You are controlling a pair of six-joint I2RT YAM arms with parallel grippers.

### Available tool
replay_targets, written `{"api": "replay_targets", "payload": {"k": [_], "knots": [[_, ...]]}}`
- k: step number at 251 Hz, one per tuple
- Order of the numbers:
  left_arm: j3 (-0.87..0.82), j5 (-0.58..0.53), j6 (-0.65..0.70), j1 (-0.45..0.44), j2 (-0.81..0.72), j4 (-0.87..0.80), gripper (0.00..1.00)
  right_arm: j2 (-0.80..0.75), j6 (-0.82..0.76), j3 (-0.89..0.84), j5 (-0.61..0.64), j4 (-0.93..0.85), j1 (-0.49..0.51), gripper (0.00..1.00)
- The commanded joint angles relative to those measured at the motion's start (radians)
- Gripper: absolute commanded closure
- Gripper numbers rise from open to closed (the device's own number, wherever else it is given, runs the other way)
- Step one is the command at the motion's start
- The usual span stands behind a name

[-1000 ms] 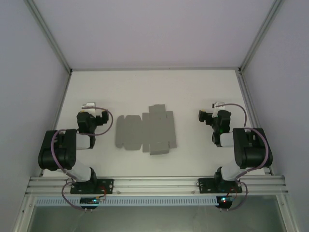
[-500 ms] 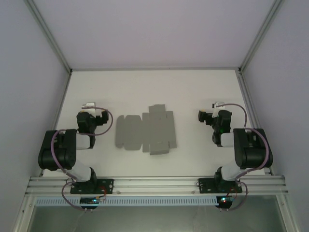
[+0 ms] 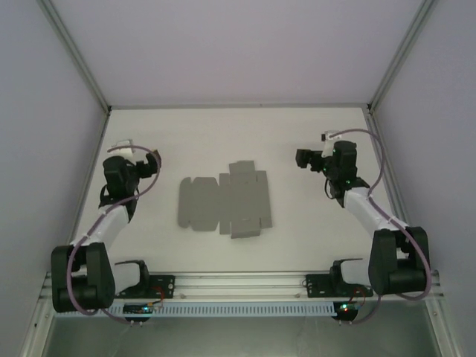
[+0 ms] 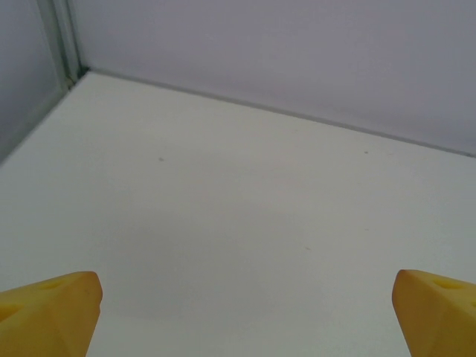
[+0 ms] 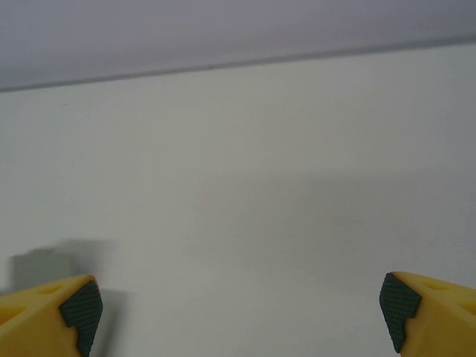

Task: Assemble paper box

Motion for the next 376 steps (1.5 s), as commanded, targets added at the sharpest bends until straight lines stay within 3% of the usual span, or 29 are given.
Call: {"api": "replay_targets", "payload": {"k": [1, 31, 77, 139, 231, 269, 307, 343, 376], "knots": [[0.015, 0.170, -0.153, -0.009, -0.027, -0.181, 0.01, 0.005, 0.117, 0.084, -0.071, -0.280, 0.107, 0.04], [0.024, 0.190, -0.209, -0.072, -0.026, -0.281, 0.00, 0.065, 0.130, 0.110, -0.128, -0.276, 0.268, 0.06], [0.014, 0.162, -0.213, -0.180, -0.014, -0.373, 0.00, 0.195, 0.109, 0.184, -0.173, -0.320, 0.392, 0.10], [-0.042, 0.180, -0.239, -0.233, 0.004, -0.400, 0.01, 0.373, 0.120, 0.172, -0.296, -0.242, 0.415, 0.20], [-0.100, 0.320, -0.292, -0.282, 0.111, -0.249, 0.03, 0.454, 0.117, 0.099, -0.250, -0.200, 0.402, 0.21], [-0.100, 0.433, -0.326, -0.295, 0.195, -0.123, 0.21, 0.457, 0.124, 0.078, -0.236, -0.184, 0.393, 0.21], [-0.080, 0.470, -0.347, -0.305, 0.223, -0.086, 0.57, 0.451, 0.130, 0.062, -0.220, -0.167, 0.385, 0.19], [-0.069, 0.457, -0.346, -0.312, 0.213, -0.076, 0.99, 0.444, 0.140, 0.056, -0.217, -0.148, 0.374, 0.19], [-0.053, 0.470, -0.338, -0.320, 0.195, -0.058, 1.00, 0.410, 0.153, 0.055, -0.218, -0.133, 0.367, 0.18]]}}
